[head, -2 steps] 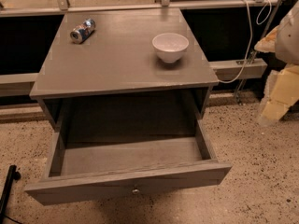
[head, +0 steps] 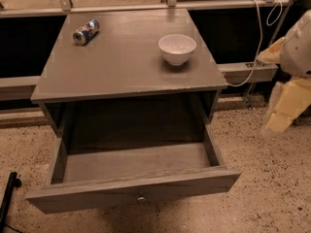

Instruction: Close top drawer

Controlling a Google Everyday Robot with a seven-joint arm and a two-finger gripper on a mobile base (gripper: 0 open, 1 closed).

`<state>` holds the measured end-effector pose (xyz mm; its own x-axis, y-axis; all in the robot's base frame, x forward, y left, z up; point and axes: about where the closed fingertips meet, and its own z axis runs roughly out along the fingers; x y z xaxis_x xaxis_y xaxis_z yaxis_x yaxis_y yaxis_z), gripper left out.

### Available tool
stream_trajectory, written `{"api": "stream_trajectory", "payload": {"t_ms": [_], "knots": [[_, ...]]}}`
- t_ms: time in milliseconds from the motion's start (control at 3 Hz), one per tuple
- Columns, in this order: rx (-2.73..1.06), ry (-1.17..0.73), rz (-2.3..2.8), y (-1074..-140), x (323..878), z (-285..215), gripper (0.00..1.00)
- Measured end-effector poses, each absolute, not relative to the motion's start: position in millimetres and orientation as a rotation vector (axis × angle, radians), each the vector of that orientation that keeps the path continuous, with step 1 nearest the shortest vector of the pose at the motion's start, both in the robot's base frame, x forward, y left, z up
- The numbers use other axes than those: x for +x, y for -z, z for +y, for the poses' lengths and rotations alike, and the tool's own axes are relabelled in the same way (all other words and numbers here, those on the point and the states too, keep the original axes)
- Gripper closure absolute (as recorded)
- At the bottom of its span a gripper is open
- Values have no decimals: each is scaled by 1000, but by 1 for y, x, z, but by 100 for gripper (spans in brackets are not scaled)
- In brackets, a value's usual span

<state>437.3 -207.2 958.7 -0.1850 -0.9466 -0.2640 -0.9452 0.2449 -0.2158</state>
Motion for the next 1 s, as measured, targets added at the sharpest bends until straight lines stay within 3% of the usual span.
{"api": "stream_trajectory", "payload": {"t_ms": [667, 1000], "knots": [[-1933, -319, 1765, -887, 413, -116, 0], [-2004, -296, 1661, -890, 411, -111, 0]]}}
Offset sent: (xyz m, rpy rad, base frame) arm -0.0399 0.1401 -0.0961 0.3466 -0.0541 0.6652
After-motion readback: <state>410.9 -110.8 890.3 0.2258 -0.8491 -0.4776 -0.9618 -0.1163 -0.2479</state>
